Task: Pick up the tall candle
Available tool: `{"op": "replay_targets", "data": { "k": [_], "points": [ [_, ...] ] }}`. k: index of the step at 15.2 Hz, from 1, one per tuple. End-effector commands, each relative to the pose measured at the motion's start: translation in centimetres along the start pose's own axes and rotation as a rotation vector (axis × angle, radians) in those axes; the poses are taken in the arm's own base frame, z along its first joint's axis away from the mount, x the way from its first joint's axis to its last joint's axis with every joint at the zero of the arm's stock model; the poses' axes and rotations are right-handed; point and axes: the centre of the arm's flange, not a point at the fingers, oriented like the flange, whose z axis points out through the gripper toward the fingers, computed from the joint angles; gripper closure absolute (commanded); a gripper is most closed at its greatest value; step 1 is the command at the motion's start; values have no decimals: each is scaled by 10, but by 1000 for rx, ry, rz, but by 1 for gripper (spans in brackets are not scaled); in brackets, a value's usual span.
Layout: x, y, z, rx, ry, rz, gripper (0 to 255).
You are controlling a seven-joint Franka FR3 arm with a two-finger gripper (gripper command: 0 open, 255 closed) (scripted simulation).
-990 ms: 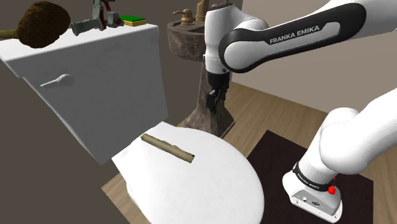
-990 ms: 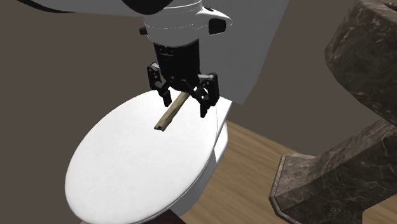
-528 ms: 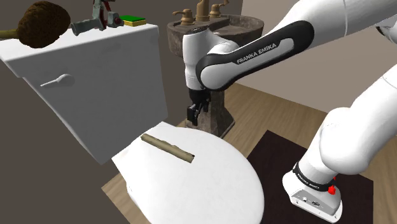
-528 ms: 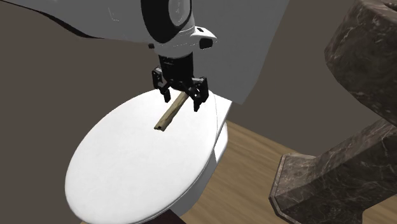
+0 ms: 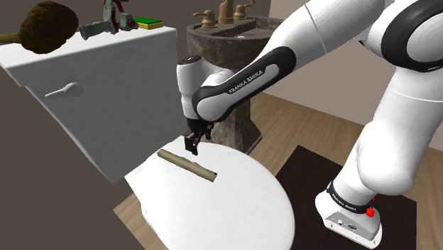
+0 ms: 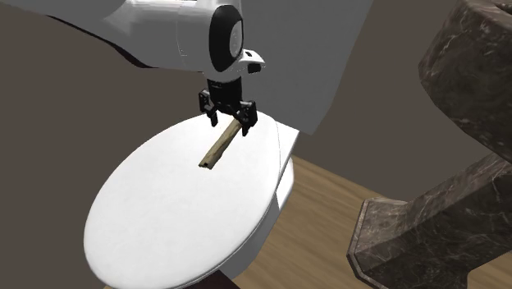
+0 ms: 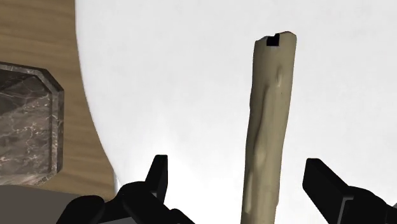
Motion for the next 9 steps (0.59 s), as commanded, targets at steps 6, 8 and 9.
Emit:
{"op": "replay_targets", "data": {
  "k": [6, 8, 9],
  "points": [
    [51, -44, 49, 26, 4, -5, 0],
    [52, -44, 59, 26, 4, -5, 0],
    [52, -44, 64, 26, 4, -5, 0]
  ]
}}
